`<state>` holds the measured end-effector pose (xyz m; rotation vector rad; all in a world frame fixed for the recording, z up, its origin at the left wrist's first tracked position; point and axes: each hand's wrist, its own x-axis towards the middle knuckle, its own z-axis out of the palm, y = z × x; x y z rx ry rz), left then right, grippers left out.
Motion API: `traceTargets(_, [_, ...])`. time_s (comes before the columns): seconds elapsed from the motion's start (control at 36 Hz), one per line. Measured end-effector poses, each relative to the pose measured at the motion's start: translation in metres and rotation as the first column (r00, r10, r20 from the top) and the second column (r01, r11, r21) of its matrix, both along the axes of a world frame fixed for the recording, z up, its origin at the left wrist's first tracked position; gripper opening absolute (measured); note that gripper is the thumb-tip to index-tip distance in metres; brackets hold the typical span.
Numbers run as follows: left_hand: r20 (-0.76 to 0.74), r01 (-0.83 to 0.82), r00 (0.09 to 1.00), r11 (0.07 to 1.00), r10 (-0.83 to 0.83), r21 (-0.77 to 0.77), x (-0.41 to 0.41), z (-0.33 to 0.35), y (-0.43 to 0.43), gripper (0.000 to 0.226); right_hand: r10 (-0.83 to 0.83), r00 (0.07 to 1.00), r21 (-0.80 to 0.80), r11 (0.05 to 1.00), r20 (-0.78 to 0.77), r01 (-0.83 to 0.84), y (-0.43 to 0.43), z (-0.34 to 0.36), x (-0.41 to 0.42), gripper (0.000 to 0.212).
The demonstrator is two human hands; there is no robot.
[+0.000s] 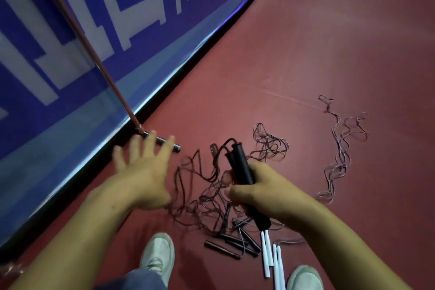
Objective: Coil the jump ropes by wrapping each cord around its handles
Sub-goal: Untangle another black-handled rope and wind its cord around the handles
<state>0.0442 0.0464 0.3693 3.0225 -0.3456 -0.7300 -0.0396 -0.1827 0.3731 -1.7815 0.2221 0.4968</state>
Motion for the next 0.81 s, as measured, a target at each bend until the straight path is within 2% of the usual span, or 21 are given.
traceTargets(0.06, [-0.070,0.096,0.990,0.958,-0.119,-0.271,-0.006,0.000,-0.006,0.126,0.081,0.997,0.019,0.997,-0.016,-0.081,0.006,0.003,-0.002,0.012])
traceTargets(0.11, [-0.067,0.137,0.976,0.820,-0.208,-0.556,-0.013,0.004,-0.015,0.121,0.163,0.986,0.085,0.984,-0.032,-0.160,0.008,0.006,-0.004,0.013])
traceTargets(0.17, [-0.097,0.111,0.957,0.651,-0.274,-0.751,-0.019,0.010,-0.026,0.110,0.223,0.974,0.164,0.963,-0.034,-0.215,0.007,0.011,-0.006,0.014])
traceTargets(0.25, [-0.149,0.009,0.947,0.487,-0.283,-0.873,-0.022,0.010,-0.034,0.070,0.265,0.964,0.285,0.927,-0.034,-0.245,0.000,0.016,-0.007,0.017])
traceTargets(0.31, [-0.198,-0.096,0.960,0.435,-0.196,-0.895,-0.019,0.010,-0.033,0.031,0.252,0.967,0.335,0.915,-0.041,-0.225,-0.004,0.017,-0.008,0.017])
traceTargets(0.33, [-0.224,-0.146,0.963,0.411,-0.149,-0.900,-0.017,0.009,-0.032,0.018,0.227,0.973,0.344,0.918,-0.046,-0.198,-0.006,0.018,-0.009,0.014])
traceTargets(0.36, [-0.233,-0.176,0.967,0.397,-0.099,-0.901,-0.016,0.008,-0.030,0.016,0.192,0.980,0.341,0.926,-0.054,-0.163,-0.006,0.018,-0.010,0.011])
traceTargets(0.44, [-0.217,-0.185,0.975,0.387,-0.039,-0.903,-0.014,0.010,-0.029,0.018,0.112,0.987,0.293,0.953,-0.112,-0.075,-0.009,0.015,-0.012,0.012])
traceTargets(0.56, [-0.214,-0.174,0.976,0.435,-0.045,-0.883,-0.012,0.017,-0.024,0.016,0.146,0.973,0.232,0.967,-0.178,-0.102,-0.012,0.011,-0.018,0.017])
traceTargets(0.69, [0.013,0.008,1.000,0.594,0.005,-0.804,-0.010,0.020,-0.028,0.016,0.127,0.974,0.193,0.977,-0.186,-0.090,-0.016,0.011,-0.024,0.022])
traceTargets(0.81, [0.123,0.054,0.991,0.655,0.059,-0.754,-0.008,0.017,-0.027,0.030,0.079,0.980,0.143,0.988,-0.183,-0.053,-0.017,0.009,-0.025,0.020])
